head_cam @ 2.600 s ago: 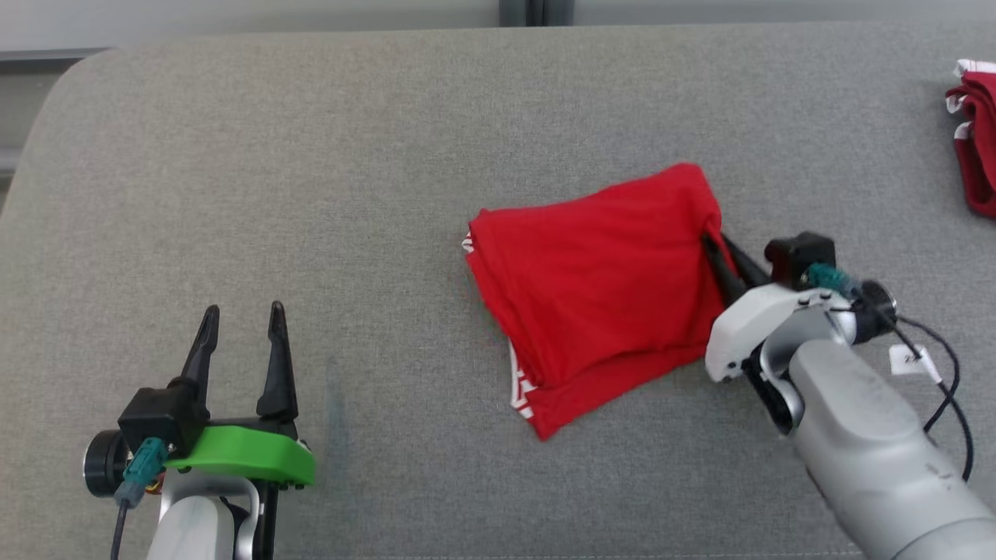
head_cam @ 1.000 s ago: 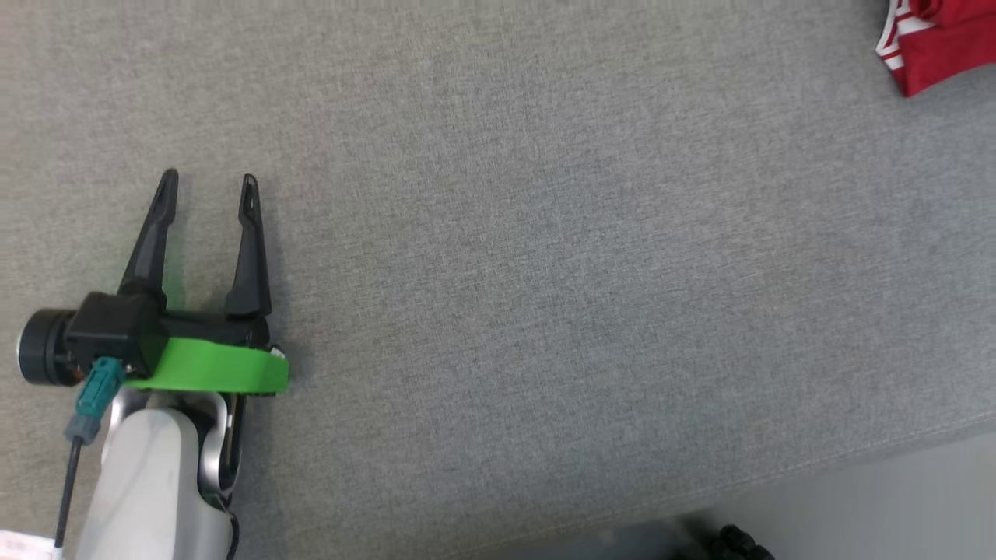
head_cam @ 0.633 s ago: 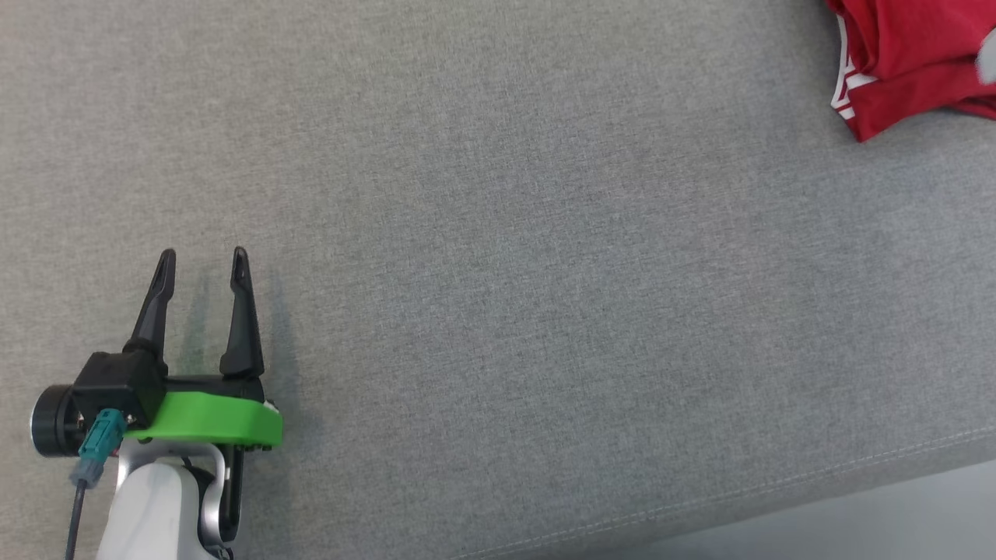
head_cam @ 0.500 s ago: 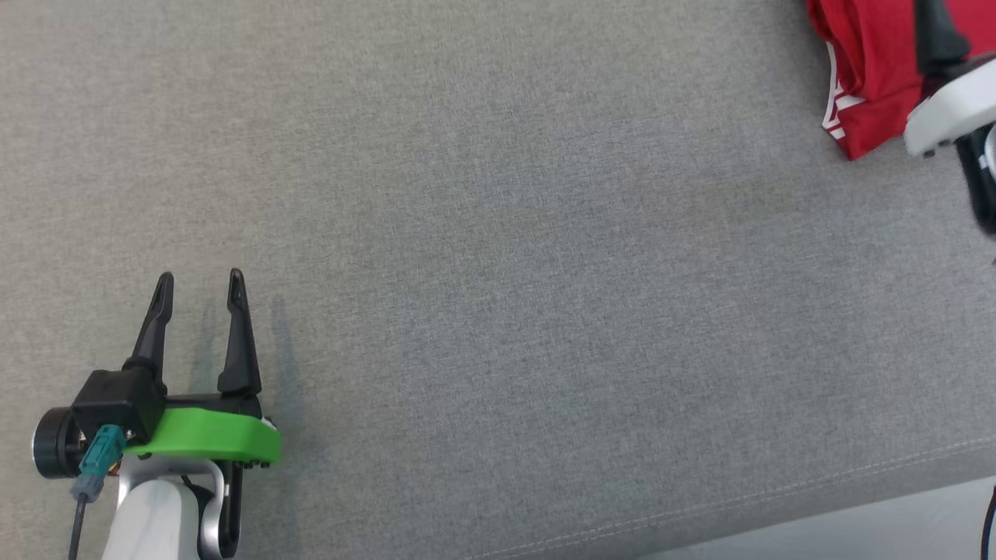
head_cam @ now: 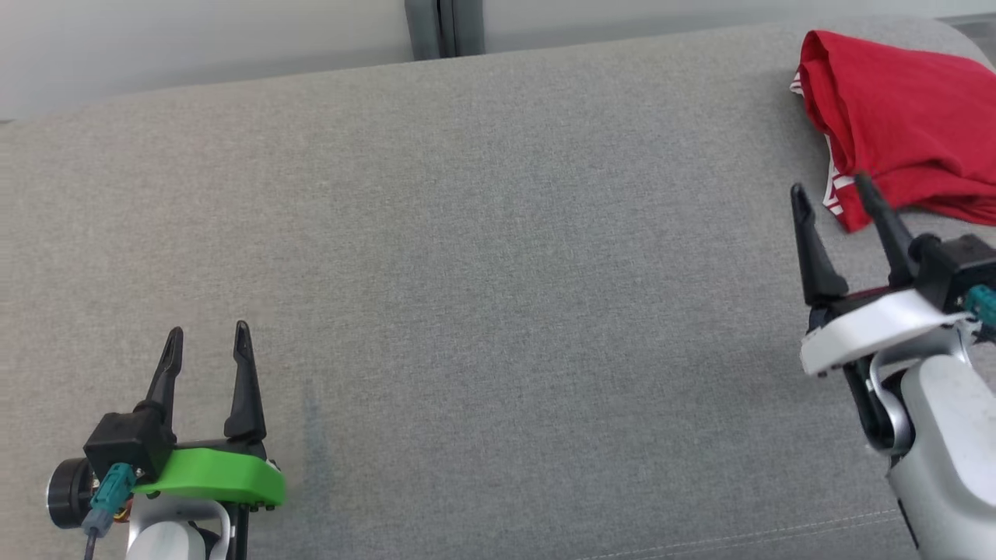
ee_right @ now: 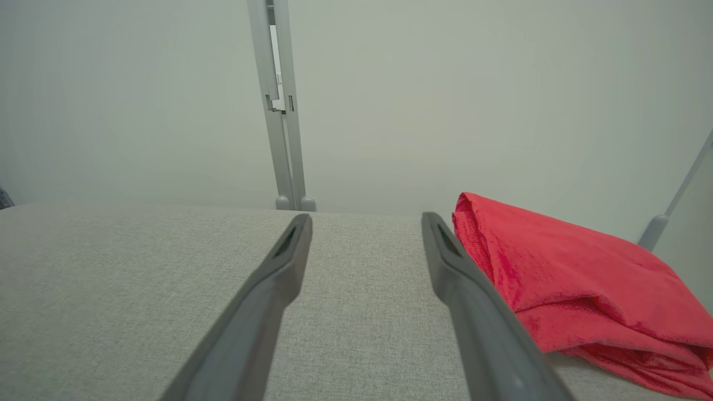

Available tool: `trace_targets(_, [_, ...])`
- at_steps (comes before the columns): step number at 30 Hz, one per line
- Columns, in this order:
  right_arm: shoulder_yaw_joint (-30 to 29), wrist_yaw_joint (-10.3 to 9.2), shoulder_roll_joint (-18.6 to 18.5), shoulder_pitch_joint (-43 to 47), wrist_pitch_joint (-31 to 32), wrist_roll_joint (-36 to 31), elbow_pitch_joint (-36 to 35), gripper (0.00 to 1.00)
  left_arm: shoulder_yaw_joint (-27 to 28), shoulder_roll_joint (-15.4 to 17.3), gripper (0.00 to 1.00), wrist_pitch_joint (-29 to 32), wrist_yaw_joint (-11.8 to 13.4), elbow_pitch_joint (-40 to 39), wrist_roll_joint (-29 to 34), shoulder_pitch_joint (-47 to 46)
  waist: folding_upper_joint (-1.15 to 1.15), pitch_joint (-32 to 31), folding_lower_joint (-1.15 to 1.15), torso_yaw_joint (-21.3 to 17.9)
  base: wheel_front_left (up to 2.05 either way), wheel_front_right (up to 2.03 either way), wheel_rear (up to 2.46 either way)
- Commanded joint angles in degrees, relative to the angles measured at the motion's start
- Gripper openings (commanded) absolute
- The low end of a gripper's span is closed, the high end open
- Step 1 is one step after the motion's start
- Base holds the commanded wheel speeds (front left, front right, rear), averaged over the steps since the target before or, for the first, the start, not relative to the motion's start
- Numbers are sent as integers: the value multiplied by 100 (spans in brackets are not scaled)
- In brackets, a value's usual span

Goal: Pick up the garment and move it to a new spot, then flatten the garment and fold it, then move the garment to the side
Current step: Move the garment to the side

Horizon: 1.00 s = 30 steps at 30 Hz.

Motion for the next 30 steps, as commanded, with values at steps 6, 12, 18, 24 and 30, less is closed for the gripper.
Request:
trace_targets(6, [-250,-6,405,930,-14,-185,-450,100,15,-8,100,-20,-49,50,17,163,0,-458,0,267,0,0,0])
trace_targets(12, [-367,-6,807,1534,-13,-338,-739,100,13,22,100,-20,-90,111,0,233,0,-667,0,338,0,0,0])
trace_targets(18, [-450,-6,1069,1915,-13,-494,-884,100,2,42,100,-20,-79,139,-9,305,0,-833,0,385,0,0,0])
trace_targets(24, [-588,-6,1232,2150,-13,-593,-907,100,-23,58,100,-15,-66,147,-44,369,0,-956,0,428,0,0,0])
trace_targets(30, [-633,-6,1313,2218,-13,-678,-894,100,-43,77,100,22,-40,112,-83,374,0,-970,0,452,0,0,0])
